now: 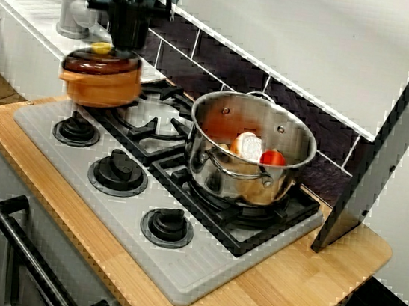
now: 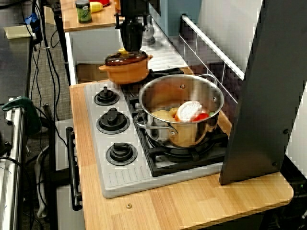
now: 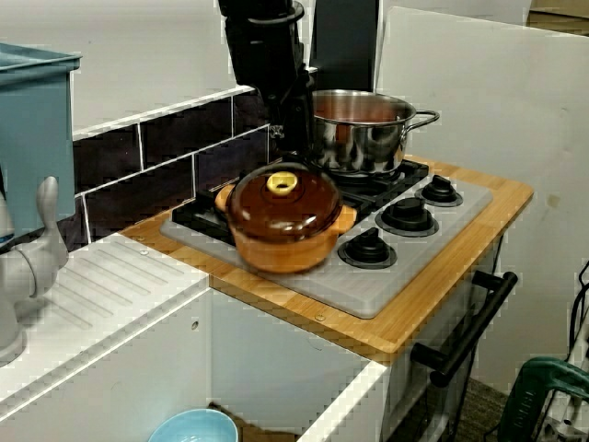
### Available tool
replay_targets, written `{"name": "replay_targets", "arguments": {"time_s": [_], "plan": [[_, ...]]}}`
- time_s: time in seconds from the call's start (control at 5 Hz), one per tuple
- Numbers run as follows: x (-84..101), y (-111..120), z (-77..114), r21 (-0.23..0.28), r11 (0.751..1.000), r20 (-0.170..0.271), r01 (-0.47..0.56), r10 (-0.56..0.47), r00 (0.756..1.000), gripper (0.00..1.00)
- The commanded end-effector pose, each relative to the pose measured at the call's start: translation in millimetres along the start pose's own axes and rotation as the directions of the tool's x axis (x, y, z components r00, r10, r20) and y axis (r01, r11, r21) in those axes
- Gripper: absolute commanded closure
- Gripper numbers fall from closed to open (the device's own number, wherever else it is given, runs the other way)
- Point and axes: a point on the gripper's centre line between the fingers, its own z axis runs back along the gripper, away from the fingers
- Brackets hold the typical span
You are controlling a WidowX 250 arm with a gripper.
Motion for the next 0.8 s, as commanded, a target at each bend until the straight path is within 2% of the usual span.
{"name": "replay_targets", "arguments": {"time_s": [0.0, 0.4, 0.6], "plan": [[2.1, 6.7, 19.8, -0.006, 1.000, 0.048, -0.011, 0.012, 0.999, 1.00], [0.1, 6.0, 19.6, -0.003, 1.000, 0.050, -0.005, 0.005, 0.999, 1.00], [1.4, 10.7, 18.2, 0.008, 1.000, 0.066, -0.003, 0.002, 0.998, 1.00]]}}
